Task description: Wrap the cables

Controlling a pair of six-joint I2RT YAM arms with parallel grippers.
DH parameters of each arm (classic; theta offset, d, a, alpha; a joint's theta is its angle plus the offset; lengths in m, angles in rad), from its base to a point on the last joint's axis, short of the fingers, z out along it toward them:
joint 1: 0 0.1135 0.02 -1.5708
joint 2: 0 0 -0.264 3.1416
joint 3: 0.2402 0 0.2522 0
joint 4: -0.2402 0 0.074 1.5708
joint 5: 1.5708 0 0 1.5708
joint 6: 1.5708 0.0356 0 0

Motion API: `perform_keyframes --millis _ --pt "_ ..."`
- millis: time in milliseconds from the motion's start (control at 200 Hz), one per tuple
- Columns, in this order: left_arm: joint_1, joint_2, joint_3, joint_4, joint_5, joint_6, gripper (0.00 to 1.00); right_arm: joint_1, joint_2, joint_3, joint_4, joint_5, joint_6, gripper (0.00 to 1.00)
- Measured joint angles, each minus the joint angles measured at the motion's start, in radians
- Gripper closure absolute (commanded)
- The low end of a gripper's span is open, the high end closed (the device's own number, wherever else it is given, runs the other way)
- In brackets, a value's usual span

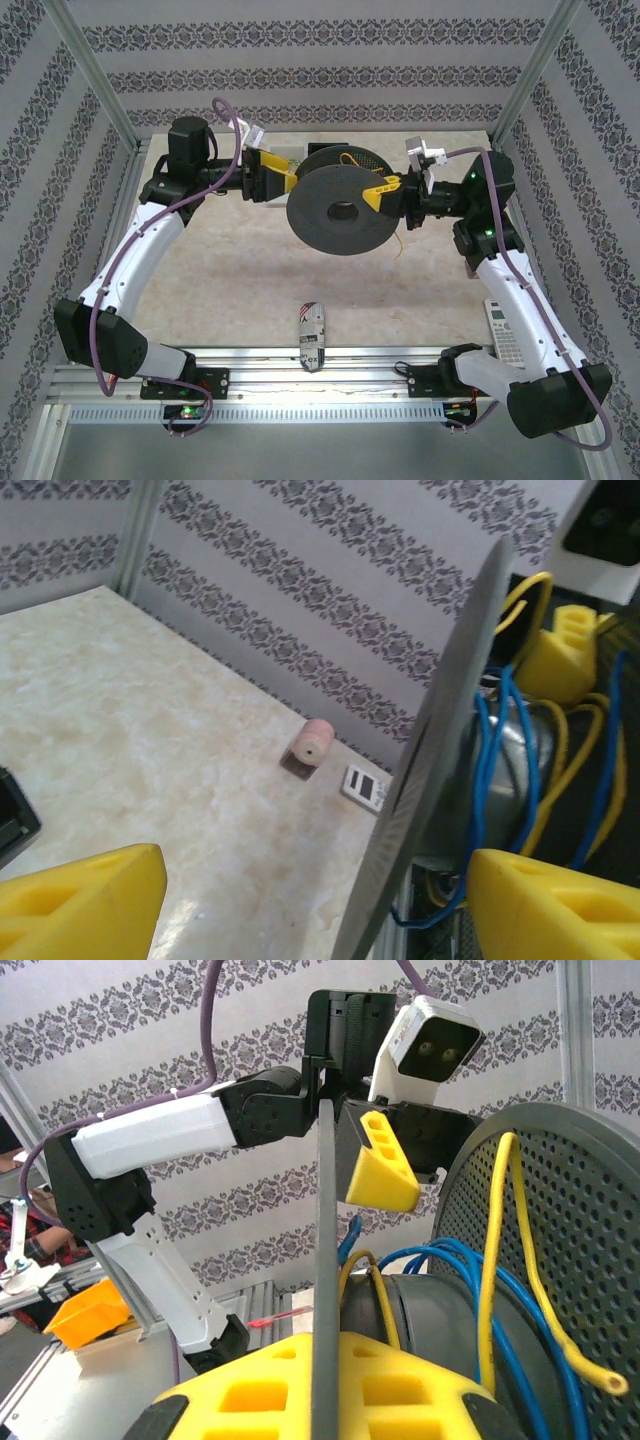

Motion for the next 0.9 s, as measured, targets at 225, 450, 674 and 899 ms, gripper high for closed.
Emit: perform_keyframes --millis 225,450,674,899 --pt "0.0 -0.002 0.0 0.103 0.057 -0.079 0.33 0.015 0.021 0.024 0.0 0.0 0.0 1.0" --pt "-0.004 0.004 -0.005 0.181 0.082 -0.139 0.5 0.06 0.052 0.069 0.005 0.0 0.0 1.0" --pt "-0.007 0.01 -0.011 0.208 0.101 -0.167 0.87 0.067 0.088 0.095 0.01 0.004 0.0 1.0" --pt "-0.002 0.01 -0.018 0.256 0.119 -0.152 1.0 0.065 0.106 0.111 0.005 0.029 0.015 1.0"
